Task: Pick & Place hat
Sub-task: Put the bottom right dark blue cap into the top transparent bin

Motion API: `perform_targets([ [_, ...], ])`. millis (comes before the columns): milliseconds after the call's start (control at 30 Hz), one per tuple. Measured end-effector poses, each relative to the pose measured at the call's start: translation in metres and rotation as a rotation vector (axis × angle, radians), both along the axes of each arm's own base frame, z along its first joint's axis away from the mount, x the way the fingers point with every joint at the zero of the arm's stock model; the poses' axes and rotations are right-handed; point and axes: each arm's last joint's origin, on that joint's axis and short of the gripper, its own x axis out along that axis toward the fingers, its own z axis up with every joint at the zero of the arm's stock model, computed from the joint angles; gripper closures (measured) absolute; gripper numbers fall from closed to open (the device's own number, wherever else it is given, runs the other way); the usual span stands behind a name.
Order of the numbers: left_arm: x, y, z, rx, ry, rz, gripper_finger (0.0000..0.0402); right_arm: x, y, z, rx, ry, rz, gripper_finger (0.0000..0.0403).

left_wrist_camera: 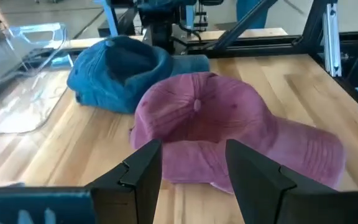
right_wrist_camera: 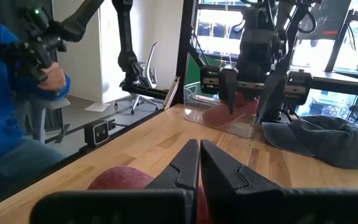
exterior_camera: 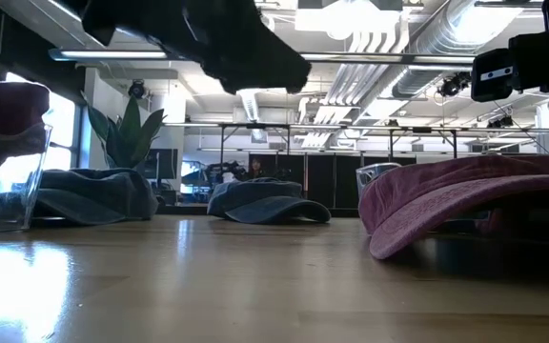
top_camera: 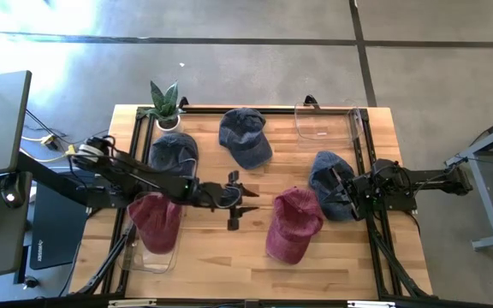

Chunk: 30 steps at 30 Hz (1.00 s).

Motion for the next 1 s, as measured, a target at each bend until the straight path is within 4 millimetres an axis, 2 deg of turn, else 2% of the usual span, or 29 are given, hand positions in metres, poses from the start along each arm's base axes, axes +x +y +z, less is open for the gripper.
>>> perform_targets([
  [233, 0.006, 0.008, -0.025, -0.032, 0.060, 0.028, 0.0232, 0.000, 0.000, 0.000, -0.027, -0.015, -0.005, 0.0391],
  [333, 0.001, 0.031, -0.035, -0.056, 0.030, 0.042, 0.0231, 0.001, -0.002, 0.005, -0.131, -0.104, -0.098, 0.0391],
  [467, -0.012, 0.066, -0.050, -0.114, -0.028, 0.078, 0.0231, 0.001, -0.007, 0.014, -0.182, -0.205, -0.276, 0.0391],
  [600, -0.021, 0.084, -0.055, -0.108, -0.085, 0.116, 0.0231, -0.001, -0.011, 0.022, -0.158, -0.276, -0.414, 0.0391],
  [667, -0.020, 0.089, -0.053, -0.083, -0.094, 0.124, 0.0231, -0.002, -0.011, 0.025, -0.112, -0.294, -0.419, 0.0391],
  [800, -0.014, 0.094, -0.044, -0.046, -0.126, 0.131, 0.0231, -0.002, -0.010, 0.027, 0.094, -0.270, -0.334, 0.0391],
  [900, -0.008, 0.094, -0.036, -0.042, -0.154, 0.128, 0.0231, -0.005, -0.010, 0.034, 0.213, -0.322, -0.324, 0.0391],
  [1000, -0.006, 0.093, -0.032, -0.027, -0.166, 0.088, 0.0231, -0.003, -0.009, 0.033, 0.322, -0.272, -0.257, 0.0391],
])
